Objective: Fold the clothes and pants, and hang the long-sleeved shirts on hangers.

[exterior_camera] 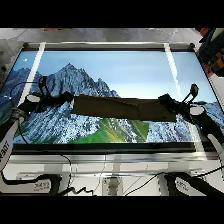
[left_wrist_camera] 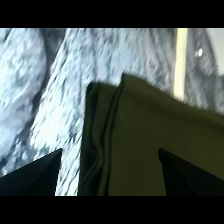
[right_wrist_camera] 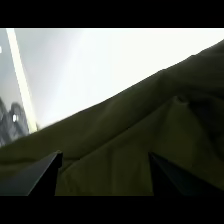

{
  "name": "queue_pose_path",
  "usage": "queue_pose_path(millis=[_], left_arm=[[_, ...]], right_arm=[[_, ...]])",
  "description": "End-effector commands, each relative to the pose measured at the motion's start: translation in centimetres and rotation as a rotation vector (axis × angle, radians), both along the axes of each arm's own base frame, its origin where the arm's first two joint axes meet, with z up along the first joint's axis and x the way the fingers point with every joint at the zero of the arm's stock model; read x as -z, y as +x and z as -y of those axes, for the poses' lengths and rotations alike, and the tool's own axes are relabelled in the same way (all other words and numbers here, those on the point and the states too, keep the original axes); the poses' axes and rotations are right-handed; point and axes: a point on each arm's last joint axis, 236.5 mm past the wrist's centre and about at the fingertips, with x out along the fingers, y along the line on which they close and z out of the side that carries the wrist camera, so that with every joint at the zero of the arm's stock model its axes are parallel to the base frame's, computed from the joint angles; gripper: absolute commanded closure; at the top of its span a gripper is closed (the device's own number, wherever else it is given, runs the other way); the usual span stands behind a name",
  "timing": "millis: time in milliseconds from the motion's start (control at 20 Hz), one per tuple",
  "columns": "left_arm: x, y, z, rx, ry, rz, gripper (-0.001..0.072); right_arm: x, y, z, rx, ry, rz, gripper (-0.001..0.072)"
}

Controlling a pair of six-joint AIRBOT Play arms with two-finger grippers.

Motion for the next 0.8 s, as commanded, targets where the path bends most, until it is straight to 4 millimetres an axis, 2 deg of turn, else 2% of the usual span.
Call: queue_pose_path(millis=[0, 200, 250, 350, 400, 450, 550, 600, 700, 750], left_arm=[[3.1, -4.4, 0.9, 0.125, -0.037, -0.204, -0.0001], [4.8, -4.2, 3.5, 0.207, -0.034, -0.234, 0.0009], [4.9, -3.9, 4.2, 0.240, -0.018, -0.213, 0.0041], [4.9, -2.7, 5.0, 0.246, 0.018, -0.167, 0.0170], [4.8, -2.0, 5.3, 0.238, 0.035, -0.140, 0.0225], [4.5, -1.4, 5.6, 0.237, 0.048, -0.115, 0.0353], [3.0, -0.2, 6.5, 0.257, 0.053, -0.073, 0.0691], [1.6, 0.5, 6.7, 0.269, 0.049, -0.048, 0.0694], [-2.7, 1.8, 7.3, 0.311, 0.038, 0.018, 0.0694], [-5.1, 1.9, 7.5, 0.336, 0.033, 0.048, 0.0694]], right_arm=[[0.0, -1.2, -2.7, -0.173, 0.009, -0.090, 0.0126], [0.6, -2.4, -5.9, -0.338, 0.076, -0.207, 0.0125], [0.7, -2.4, -6.7, -0.364, 0.077, -0.214, 0.0125], [0.6, -1.6, -8.2, -0.383, 0.056, -0.187, 0.0127], [0.5, -1.2, -9.0, -0.390, 0.040, -0.165, 0.0152], [0.3, -0.8, -9.9, -0.395, 0.023, -0.139, 0.0196], [0.0, -0.1, -11.7, -0.409, -0.003, -0.094, 0.0302], [-0.3, 0.1, -12.6, -0.420, -0.012, -0.074, 0.0383], [-1.4, 1.1, -14.3, -0.428, -0.035, -0.010, 0.0520], [-2.2, 1.7, -15.1, -0.428, -0.046, 0.029, 0.0676]])
